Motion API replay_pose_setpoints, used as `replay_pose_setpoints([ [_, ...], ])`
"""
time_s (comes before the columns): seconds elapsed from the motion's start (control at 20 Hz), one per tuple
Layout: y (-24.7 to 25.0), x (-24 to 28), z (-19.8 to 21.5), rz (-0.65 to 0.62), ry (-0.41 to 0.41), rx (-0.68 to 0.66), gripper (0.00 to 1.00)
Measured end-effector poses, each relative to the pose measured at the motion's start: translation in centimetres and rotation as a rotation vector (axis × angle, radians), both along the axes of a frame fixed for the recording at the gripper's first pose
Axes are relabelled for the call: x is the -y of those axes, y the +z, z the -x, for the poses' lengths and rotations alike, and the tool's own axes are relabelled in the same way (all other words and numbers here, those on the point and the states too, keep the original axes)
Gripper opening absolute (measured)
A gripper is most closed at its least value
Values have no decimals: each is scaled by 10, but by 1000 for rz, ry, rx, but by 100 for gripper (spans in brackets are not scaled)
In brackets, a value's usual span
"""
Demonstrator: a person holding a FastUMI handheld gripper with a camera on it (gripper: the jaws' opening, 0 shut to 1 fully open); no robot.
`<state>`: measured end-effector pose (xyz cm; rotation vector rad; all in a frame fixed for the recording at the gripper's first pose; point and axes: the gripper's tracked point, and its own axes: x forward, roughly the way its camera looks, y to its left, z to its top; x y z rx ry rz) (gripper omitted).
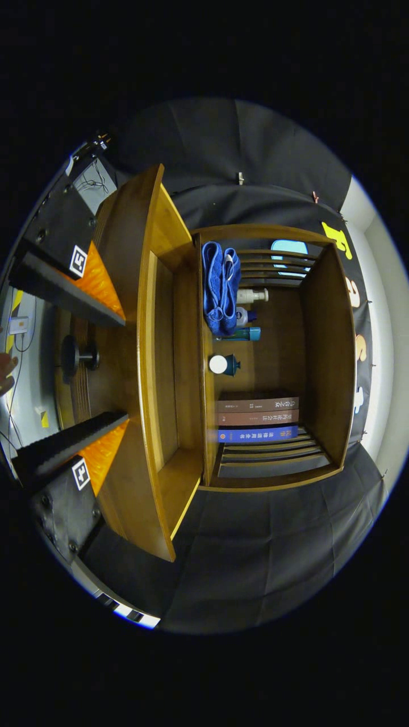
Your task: Pull open the drawer, take out the items inside it, and place them on the countertop above the cabinet.
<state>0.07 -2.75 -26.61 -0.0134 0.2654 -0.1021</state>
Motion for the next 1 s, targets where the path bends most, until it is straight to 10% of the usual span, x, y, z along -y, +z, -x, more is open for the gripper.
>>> replay_pose_setpoints([
  [1.0, 1, 6, -134, -26, 16, 3, 99],
])
